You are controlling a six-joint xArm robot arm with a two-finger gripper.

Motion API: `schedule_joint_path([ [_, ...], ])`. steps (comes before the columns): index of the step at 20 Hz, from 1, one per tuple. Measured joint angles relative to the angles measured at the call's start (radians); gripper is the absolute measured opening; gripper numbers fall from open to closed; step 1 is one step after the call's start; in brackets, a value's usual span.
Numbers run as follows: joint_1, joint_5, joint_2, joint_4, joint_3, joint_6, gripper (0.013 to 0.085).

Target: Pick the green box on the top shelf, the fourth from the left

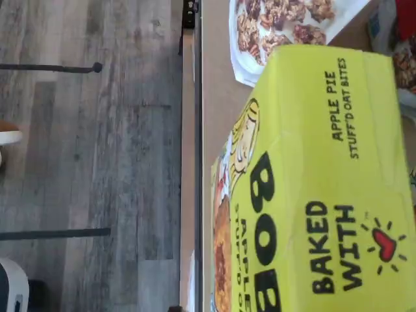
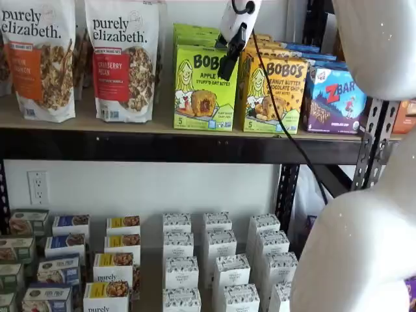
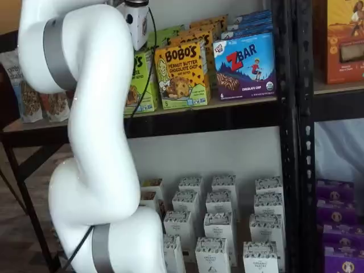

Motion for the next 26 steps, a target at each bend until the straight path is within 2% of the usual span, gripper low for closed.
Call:
schedule_joint_path([
  [1,0.0,-0.004,-0.002,0.001,0.004,-0.001,0.077],
  [3,-0.001,-0.011,-0.005,0.006,0.011,-0.003,0.077],
  [4,-0.002,-0.012,-0.006,0.008,0.013,-0.004,0.073],
  [7,-0.003,-0.012,-0.006,0.01,0.014,-0.005,0.069],
  [8,-0.003,-0.014,-0.007,0.012,0.016,-0.005,0.065],
  [9,-0.004,-0.015,-0.007,0.015,0.017,-0.006,0.065],
  [11,-0.007,-0.015,-0.008,0.023,0.018,-0.009,0.057],
  [23,-0.008,-0.028,-0.011,0.02,0.023,-0.011,0.057],
  [26,-0.009,-0.038,-0.015,0.025,0.03,-0.012,0.049],
])
